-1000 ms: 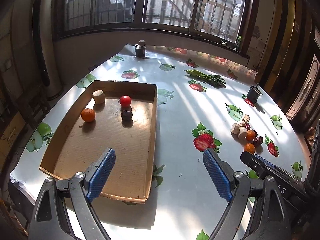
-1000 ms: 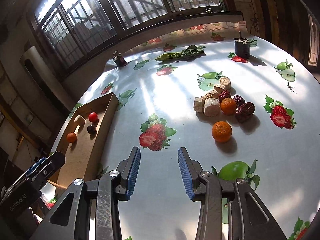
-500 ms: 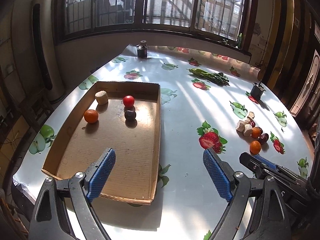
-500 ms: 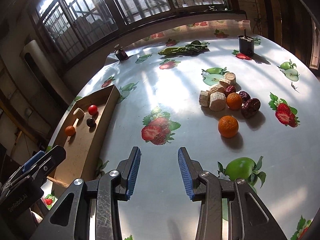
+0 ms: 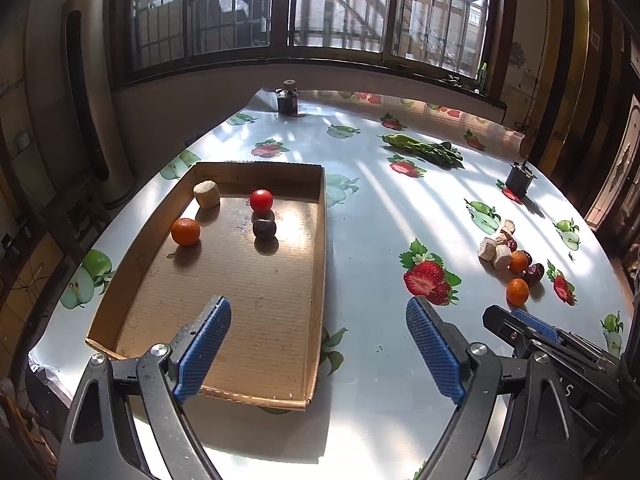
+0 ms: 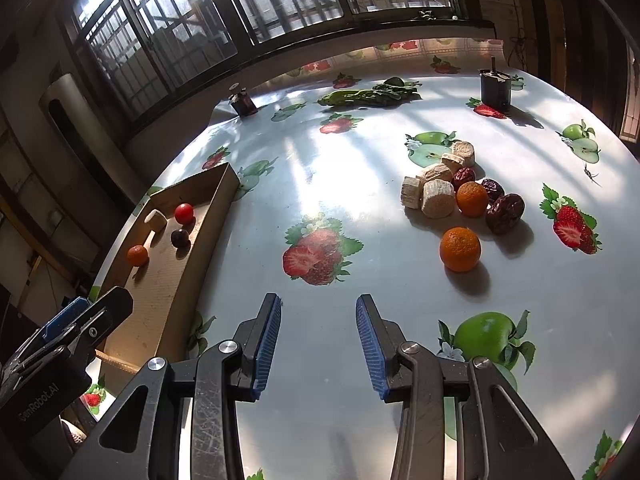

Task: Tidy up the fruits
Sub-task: 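Move both open tools back toward the remaining food cluster, then grasp a bread piece with the left tool while the right tool grasps an orange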

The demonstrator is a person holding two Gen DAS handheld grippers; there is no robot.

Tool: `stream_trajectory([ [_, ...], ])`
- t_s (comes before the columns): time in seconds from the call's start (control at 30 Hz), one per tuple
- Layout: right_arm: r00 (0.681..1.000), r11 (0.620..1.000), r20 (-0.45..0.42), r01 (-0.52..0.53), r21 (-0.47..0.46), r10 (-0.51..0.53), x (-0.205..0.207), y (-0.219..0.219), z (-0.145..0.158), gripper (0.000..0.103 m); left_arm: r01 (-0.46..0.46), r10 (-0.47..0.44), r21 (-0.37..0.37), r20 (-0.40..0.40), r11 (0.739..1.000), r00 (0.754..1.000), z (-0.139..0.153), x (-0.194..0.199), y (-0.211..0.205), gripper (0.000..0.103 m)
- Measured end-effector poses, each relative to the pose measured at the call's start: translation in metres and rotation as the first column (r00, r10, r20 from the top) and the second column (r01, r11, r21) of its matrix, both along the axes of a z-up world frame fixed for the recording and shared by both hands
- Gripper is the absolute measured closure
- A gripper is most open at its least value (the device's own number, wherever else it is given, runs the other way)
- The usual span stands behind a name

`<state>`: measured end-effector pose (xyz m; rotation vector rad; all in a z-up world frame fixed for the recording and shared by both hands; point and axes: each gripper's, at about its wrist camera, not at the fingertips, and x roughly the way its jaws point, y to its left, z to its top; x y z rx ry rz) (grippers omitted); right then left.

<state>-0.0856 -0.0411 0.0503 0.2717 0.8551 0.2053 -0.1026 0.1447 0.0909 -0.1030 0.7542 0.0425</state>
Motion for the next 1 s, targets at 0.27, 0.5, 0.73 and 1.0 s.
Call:
stream_trajectory([
  [0.27, 1.000, 1.000, 0.003, 0.012, -0.001, -0.012, 0.001, -0.008, 0.000, 0.061, 0.006, -0.006, 0.014, -0.010, 1.000, 1.000, -0.004, 0.003, 0.001, 0.014],
  [0.5, 0.996, 0.996, 0.027, 0.087, -0.012, -0.087, 0.002, -0.050, 0.012, 0.061, 0.044, -0.043, 0.009, -0.045, 0.999, 0.998, -0.009, 0.015, 0.006, 0.014],
  [0.73, 0.967, 0.964, 0.024, 0.257, -0.071, -0.255, 0.002, -0.134, 0.017, 0.061, 0.117, -0.118, -0.011, -0.084, 0.993, 0.990, -0.007, 0.043, -0.015, 0.014],
  [1.0, 0.985, 0.986, -0.077, 0.151, -0.066, -0.156, 0.025, -0.134, -0.010, 0.061, 0.232, -0.255, -0.138, -0.186, 0.963, 0.949, -0.027, 0.102, -0.083, 0.014],
])
